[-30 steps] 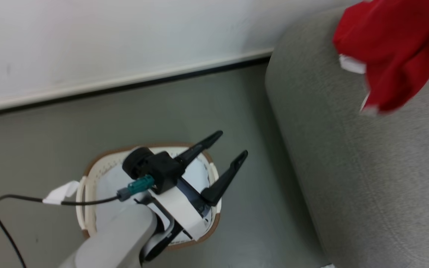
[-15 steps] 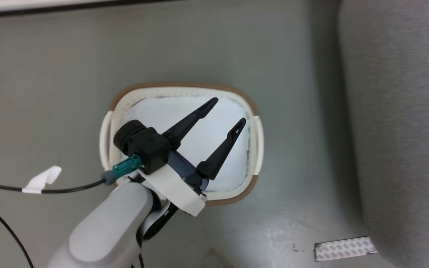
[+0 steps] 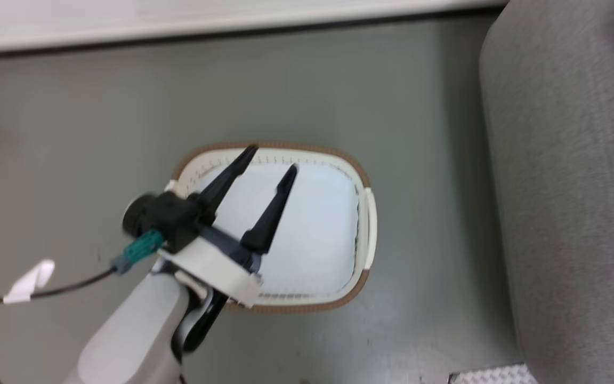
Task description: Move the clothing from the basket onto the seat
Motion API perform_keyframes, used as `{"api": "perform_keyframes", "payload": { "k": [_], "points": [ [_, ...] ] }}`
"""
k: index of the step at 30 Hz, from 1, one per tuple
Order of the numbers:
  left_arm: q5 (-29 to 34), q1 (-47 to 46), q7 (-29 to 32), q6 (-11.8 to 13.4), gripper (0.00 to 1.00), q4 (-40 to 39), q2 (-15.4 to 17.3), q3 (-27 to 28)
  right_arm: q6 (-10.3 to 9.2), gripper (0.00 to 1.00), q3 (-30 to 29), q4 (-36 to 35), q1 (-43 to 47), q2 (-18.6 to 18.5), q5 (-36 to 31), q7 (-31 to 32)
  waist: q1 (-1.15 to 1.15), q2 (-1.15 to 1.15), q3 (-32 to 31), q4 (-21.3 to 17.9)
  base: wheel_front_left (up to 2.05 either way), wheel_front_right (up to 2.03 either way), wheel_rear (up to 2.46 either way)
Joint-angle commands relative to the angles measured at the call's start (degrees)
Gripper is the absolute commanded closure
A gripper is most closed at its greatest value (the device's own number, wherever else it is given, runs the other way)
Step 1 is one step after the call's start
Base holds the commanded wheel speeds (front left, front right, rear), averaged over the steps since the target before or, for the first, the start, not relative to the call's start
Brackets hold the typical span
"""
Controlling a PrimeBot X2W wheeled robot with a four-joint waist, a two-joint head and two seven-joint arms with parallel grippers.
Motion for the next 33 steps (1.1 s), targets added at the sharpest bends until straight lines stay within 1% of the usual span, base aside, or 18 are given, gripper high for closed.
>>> {"api": "perform_keyframes", "payload": {
  "k": [1,4,8,14,18,20,24,26,30,33],
  "points": [
    [0.55,1.49,-0.01,0.31,0.0,0.57,0.19,0.36,-0.15,0.0,0.67,-0.39,1.68,0.05,0.45,-0.58,0.0,0.0,-3.85,-1.11,0.0,0.0,0.0],
    [0.4,4.8,-0.01,0.91,0.0,2.38,0.01,2.29,-0.15,0.0,5.31,-2.59,6.45,1.74,1.68,-2.19,0.0,0.0,-8.62,-1.9,0.0,0.0,0.0],
    [0.87,9.76,-0.02,1.99,0.0,4.58,-0.36,5.14,-0.15,0.0,9.93,-7.77,13.93,3.61,4.35,-3.09,0.0,0.0,-15.03,-2.07,0.0,0.0,0.0],
    [1.96,17.67,-0.02,4.07,0.0,6.66,-1.87,10.94,-0.15,0.0,15.57,-16.69,27.51,6.1,7.75,-3.24,0.0,0.0,-24.61,-0.42,0.0,0.0,0.0],
    [3.07,23.25,-0.02,4.7,0.0,7.78,-2.41,15.1,-0.15,0.0,18.2,-21.98,36.24,8.37,9.84,-3.23,0.0,0.0,-29.46,0.88,0.0,0.0,0.0],
    [3.42,25.56,-0.02,4.52,0.0,8.12,-2.91,17.05,-0.15,0.0,18.87,-24.15,39.73,9.98,11.01,-3.23,0.0,0.0,-30.87,1.51,0.0,0.0,0.0],
    [4.33,29.03,-0.01,3.39,0.0,8.98,-3.93,20.66,-0.15,0.0,19.26,-27.82,45.33,13.06,12.14,-3.23,0.0,0.0,-32.32,2.73,0.0,0.0,0.0],
    [4.3,30.37,-0.02,2.93,0.0,9.4,-4.96,22.77,-0.15,0.0,19.55,-29.18,47.97,14.59,12.65,-3.24,0.0,0.0,-33.01,3.18,0.0,0.0,0.0],
    [5.16,33.14,-0.02,2.34,0.0,10.29,-7.28,27.35,-0.15,0.0,20.47,-30.33,52.46,16.45,11.99,-3.24,0.0,0.0,-34.29,3.6,0.0,0.0,0.0],
    [6.34,34.94,-0.02,1.55,0.0,10.92,-8.86,30.02,-0.15,0.0,21.12,-30.77,54.66,17.01,10.58,-3.24,0.0,0.0,-34.93,3.75,0.0,0.0,0.0]
  ]
}}
